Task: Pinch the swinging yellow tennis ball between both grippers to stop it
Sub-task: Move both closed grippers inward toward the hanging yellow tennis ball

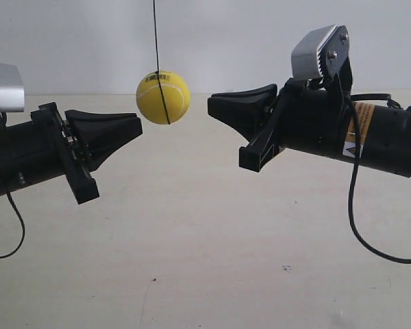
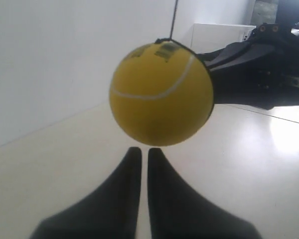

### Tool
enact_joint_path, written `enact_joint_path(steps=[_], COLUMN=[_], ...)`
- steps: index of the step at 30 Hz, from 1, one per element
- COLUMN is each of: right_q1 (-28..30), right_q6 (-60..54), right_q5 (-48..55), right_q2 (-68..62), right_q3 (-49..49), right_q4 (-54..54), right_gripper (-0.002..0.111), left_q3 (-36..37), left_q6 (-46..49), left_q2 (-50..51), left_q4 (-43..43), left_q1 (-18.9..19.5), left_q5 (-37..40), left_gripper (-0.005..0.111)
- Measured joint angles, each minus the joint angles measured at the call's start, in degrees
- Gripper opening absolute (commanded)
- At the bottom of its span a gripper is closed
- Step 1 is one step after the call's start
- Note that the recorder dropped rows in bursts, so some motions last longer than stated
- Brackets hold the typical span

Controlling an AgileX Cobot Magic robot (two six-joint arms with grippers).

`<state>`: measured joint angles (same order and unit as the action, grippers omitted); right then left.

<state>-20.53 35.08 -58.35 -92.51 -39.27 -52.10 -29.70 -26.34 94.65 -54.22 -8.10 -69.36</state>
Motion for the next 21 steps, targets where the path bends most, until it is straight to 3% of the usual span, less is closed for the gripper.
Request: enact_joint_path(steps=[21], right_q1=[0.0], right_q6=[0.5], right_q5=[-3.3], right_q2=[0.0], right_q3=[0.0], right_q4=[-1.4], right_gripper=[0.0], left_q3=[0.0], left_q6=[0.0], left_q2=[0.0], left_q4=[0.1], left_q1=[0.0], left_q5=[0.0], left_gripper=[0.005])
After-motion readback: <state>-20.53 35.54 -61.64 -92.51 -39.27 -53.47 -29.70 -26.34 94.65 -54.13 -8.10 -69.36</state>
